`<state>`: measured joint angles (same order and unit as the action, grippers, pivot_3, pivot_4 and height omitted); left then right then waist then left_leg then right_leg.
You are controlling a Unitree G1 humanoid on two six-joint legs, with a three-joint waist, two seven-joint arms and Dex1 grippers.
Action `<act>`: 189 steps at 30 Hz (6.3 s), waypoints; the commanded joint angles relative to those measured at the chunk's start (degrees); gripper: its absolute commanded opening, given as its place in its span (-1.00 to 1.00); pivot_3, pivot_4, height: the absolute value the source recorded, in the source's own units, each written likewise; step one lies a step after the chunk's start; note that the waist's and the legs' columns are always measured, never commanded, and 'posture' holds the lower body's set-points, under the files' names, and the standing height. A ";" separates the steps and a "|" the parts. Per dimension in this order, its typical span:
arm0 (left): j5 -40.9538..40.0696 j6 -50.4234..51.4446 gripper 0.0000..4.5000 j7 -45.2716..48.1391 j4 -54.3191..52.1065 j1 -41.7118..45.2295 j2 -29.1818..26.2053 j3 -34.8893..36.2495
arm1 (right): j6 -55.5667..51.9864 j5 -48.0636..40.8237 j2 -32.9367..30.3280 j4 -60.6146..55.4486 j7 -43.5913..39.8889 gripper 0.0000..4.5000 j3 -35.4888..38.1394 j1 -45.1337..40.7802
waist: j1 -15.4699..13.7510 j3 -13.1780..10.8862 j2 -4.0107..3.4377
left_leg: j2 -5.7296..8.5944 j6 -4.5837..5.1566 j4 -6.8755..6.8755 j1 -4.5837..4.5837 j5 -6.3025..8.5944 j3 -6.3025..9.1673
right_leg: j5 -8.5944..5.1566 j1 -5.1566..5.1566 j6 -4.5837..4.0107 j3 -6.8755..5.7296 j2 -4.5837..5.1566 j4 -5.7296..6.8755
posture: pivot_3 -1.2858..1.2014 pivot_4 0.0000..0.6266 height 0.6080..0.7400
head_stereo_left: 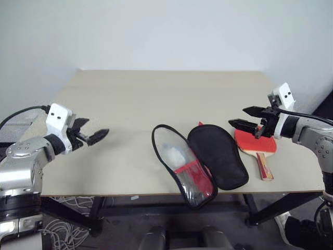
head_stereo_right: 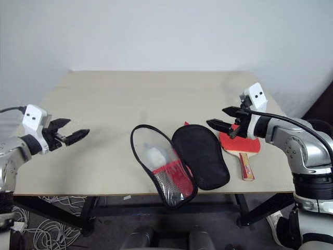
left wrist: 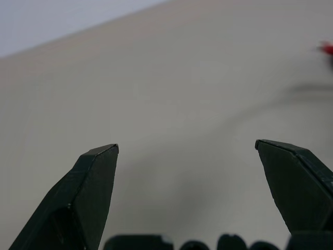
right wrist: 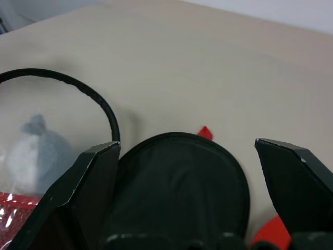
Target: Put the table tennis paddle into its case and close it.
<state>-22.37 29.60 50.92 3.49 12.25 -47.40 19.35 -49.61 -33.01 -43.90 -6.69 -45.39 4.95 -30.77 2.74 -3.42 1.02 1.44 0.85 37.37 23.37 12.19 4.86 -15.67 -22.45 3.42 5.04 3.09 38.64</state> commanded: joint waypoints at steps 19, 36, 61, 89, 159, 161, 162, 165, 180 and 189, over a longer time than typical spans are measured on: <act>-7.48 -2.27 0.99 12.57 -6.20 0.27 -4.39 -0.73 | 1.50 -0.27 -9.25 -5.15 -7.42 1.00 4.23 9.46 | -0.07 -0.03 -0.13 | -0.01 0.01 -0.01 0.00 0.00 -0.18 | -0.01 0.06 0.00 -0.07 0.00 -0.08 | 0.03 -1.00 0.91; -7.71 -3.54 0.99 15.88 -8.30 2.36 -2.99 -6.00 | 3.75 1.39 -19.76 -3.83 -15.06 1.00 9.19 20.30 | -0.12 -0.04 -0.14 | -0.12 0.04 0.01 0.00 0.02 -0.58 | -0.02 0.04 0.02 0.06 -0.05 -0.08 | 0.03 -1.00 0.91; -5.77 -8.71 0.99 23.58 1.43 8.91 -1.80 -12.13 | -18.11 6.15 -2.81 -11.17 17.29 1.00 10.47 22.95 | -0.08 -0.02 -0.09 | -0.18 0.08 0.02 -0.03 0.04 -0.76 | -0.01 0.02 0.03 0.22 -0.14 -0.05 | 0.03 -1.00 0.91; -5.19 -10.35 1.00 23.13 1.91 8.24 -1.30 -12.39 | -15.67 17.65 16.54 -4.23 41.30 -0.50 15.16 12.32 | -0.05 -0.01 -0.11 | -0.14 0.10 -0.05 -0.20 0.05 -0.90 | 0.00 0.04 0.04 0.36 -0.16 -0.01 | 0.03 -1.00 0.91; 0.02 -12.71 1.00 16.70 -1.08 9.58 5.70 -18.03 | -15.58 1.02 -3.93 -15.83 6.41 0.97 4.88 0.74 | -0.07 -0.01 -0.02 | -0.28 0.10 -0.37 -0.40 0.06 -0.97 | -0.16 0.16 0.28 0.42 -0.14 -0.26 | 0.03 -1.00 0.91; 0.88 -12.23 1.00 14.84 -1.92 10.49 7.81 -19.70 | -15.29 0.81 -3.28 -15.73 7.10 0.97 4.70 0.12 | -0.10 -0.01 0.00 | -0.26 0.11 -0.37 -0.38 0.06 -0.96 | -0.02 0.16 0.07 0.43 -0.13 -0.26 | 0.03 -1.00 0.91; 1.05 -11.87 1.00 13.83 -2.38 11.21 9.13 -20.42 | -15.20 0.63 -3.03 -15.84 7.41 0.97 4.72 -0.03 | -0.11 0.00 0.00 | -0.26 0.11 -0.37 -0.38 0.06 -0.96 | -0.01 0.17 0.06 0.42 -0.13 -0.27 | 0.03 -1.00 0.91; 2.10 -11.23 1.00 11.41 -2.13 13.87 12.58 -22.42 | -14.94 0.60 -2.47 -15.86 8.21 0.97 4.69 -0.40 | -0.13 0.00 0.01 | -0.23 0.11 -0.33 -0.38 0.06 -0.94 | 0.00 0.21 0.06 0.41 -0.13 -0.26 | 0.03 -1.00 0.91; 8.96 -8.96 1.00 1.81 4.64 24.17 29.60 -32.43 | -10.88 3.10 -2.67 -8.43 12.93 0.97 7.00 -4.97 | -0.08 0.00 0.02 | 0.04 0.12 -0.30 -0.39 0.06 -0.95 | 0.01 0.23 0.07 0.42 -0.16 -0.25 | 0.03 -1.00 0.91; 7.52 -0.47 1.00 -1.24 -2.93 21.19 33.74 -35.47 | -7.97 4.10 -3.74 -4.97 12.14 0.97 6.10 -7.51 | -0.08 0.00 0.01 | 0.01 0.12 -0.31 -0.40 0.06 -0.94 | 0.01 0.25 0.07 0.44 -0.17 -0.26 | 0.03 -1.00 0.91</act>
<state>-13.66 27.39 50.64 4.26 32.65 -14.34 -16.25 -59.06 -29.20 -47.28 -10.90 -33.10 10.27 -36.37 2.66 -3.42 1.03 1.45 0.97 37.07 22.98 12.25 3.92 -15.66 -22.19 3.49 5.48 2.92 38.39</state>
